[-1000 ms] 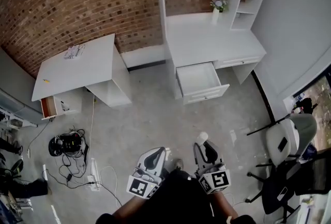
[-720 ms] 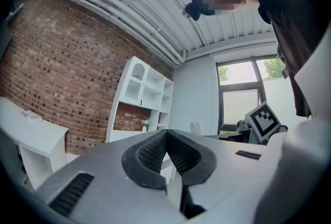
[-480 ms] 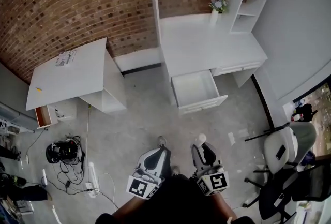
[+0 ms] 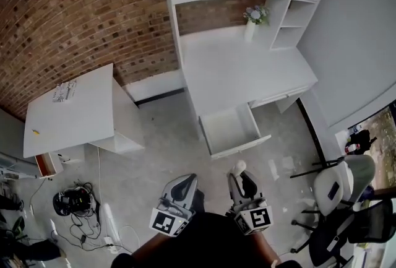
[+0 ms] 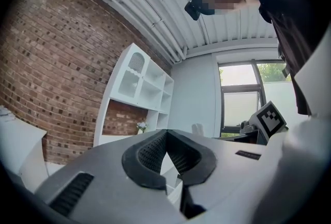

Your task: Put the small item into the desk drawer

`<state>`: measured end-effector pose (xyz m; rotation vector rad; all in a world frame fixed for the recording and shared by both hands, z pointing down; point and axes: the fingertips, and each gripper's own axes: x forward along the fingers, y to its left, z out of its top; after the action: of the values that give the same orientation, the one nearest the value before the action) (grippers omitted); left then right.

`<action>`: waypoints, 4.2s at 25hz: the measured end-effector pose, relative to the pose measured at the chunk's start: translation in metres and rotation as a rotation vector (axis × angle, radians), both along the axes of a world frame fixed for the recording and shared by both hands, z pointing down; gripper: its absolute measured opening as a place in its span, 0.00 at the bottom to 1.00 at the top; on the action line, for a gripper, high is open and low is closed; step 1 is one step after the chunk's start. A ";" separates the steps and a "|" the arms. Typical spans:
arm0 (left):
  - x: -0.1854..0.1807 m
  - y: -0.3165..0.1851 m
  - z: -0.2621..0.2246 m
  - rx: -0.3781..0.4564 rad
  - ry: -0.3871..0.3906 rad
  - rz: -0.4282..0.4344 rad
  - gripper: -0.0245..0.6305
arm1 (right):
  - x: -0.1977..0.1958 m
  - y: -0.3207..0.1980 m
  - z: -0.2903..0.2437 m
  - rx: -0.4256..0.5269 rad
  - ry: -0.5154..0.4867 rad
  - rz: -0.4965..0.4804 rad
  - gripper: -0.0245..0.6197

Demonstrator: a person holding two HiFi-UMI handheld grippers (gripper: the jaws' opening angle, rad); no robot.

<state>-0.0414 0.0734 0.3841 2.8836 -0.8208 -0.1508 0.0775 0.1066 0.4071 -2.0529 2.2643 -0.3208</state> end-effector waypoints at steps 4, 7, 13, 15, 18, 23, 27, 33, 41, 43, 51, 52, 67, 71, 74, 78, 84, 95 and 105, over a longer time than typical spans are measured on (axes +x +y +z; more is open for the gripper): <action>0.007 -0.057 0.003 -0.006 -0.006 0.017 0.07 | 0.008 -0.059 0.004 -0.027 0.007 0.014 0.25; 0.007 -0.090 0.007 -0.030 -0.004 0.033 0.07 | 0.011 -0.093 -0.001 -0.025 0.024 0.019 0.25; 0.020 -0.136 0.018 -0.060 0.001 0.014 0.07 | 0.027 -0.140 0.006 -0.032 0.035 0.001 0.25; 0.032 -0.147 0.022 -0.070 0.000 -0.007 0.07 | 0.039 -0.156 0.009 -0.032 0.053 -0.028 0.25; 0.046 -0.165 0.030 -0.085 -0.005 -0.054 0.07 | 0.057 -0.178 0.023 -0.075 0.065 -0.072 0.25; 0.056 -0.184 0.036 -0.086 -0.024 -0.150 0.07 | 0.072 -0.207 0.042 -0.116 0.088 -0.192 0.25; 0.072 -0.199 0.038 -0.109 -0.023 -0.202 0.07 | 0.085 -0.235 0.064 -0.169 0.121 -0.257 0.25; 0.088 -0.221 0.045 -0.118 -0.039 -0.272 0.07 | 0.089 -0.269 0.115 -0.261 0.162 -0.370 0.25; 0.092 -0.239 0.056 -0.177 -0.035 -0.328 0.07 | 0.084 -0.278 0.222 -0.471 0.205 -0.507 0.25; 0.091 -0.243 0.061 -0.178 -0.034 -0.325 0.07 | 0.083 -0.277 0.251 -0.519 0.222 -0.527 0.25; 0.093 -0.245 0.075 -0.190 -0.025 -0.305 0.07 | 0.073 -0.263 0.342 -0.679 0.285 -0.614 0.25; 0.093 -0.245 0.076 -0.190 -0.024 -0.303 0.07 | 0.073 -0.263 0.351 -0.696 0.288 -0.619 0.25; 0.090 -0.251 0.107 -0.236 -0.032 -0.299 0.07 | 0.070 -0.276 0.444 -0.832 0.323 -0.644 0.25; 0.093 -0.255 0.110 -0.245 -0.027 -0.293 0.07 | 0.071 -0.281 0.460 -0.862 0.319 -0.635 0.25; 0.094 -0.261 0.112 -0.249 -0.024 -0.295 0.07 | 0.072 -0.287 0.474 -0.886 0.309 -0.628 0.25; 0.097 -0.264 0.119 -0.259 -0.024 -0.295 0.07 | 0.074 -0.292 0.493 -0.912 0.302 -0.621 0.25; 0.099 -0.269 0.132 -0.281 -0.037 -0.292 0.07 | 0.074 -0.293 0.526 -0.952 0.292 -0.616 0.25; 0.101 -0.277 0.144 -0.315 -0.051 -0.284 0.07 | 0.084 -0.282 0.572 -1.074 0.275 -0.602 0.26; 0.104 -0.278 0.152 -0.331 -0.064 -0.281 0.07 | 0.085 -0.282 0.597 -1.124 0.229 -0.582 0.26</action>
<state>0.0626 -0.2048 0.5363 2.4679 -1.1402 0.0466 0.1627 -0.1759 1.0045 -1.6211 3.2105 -1.8174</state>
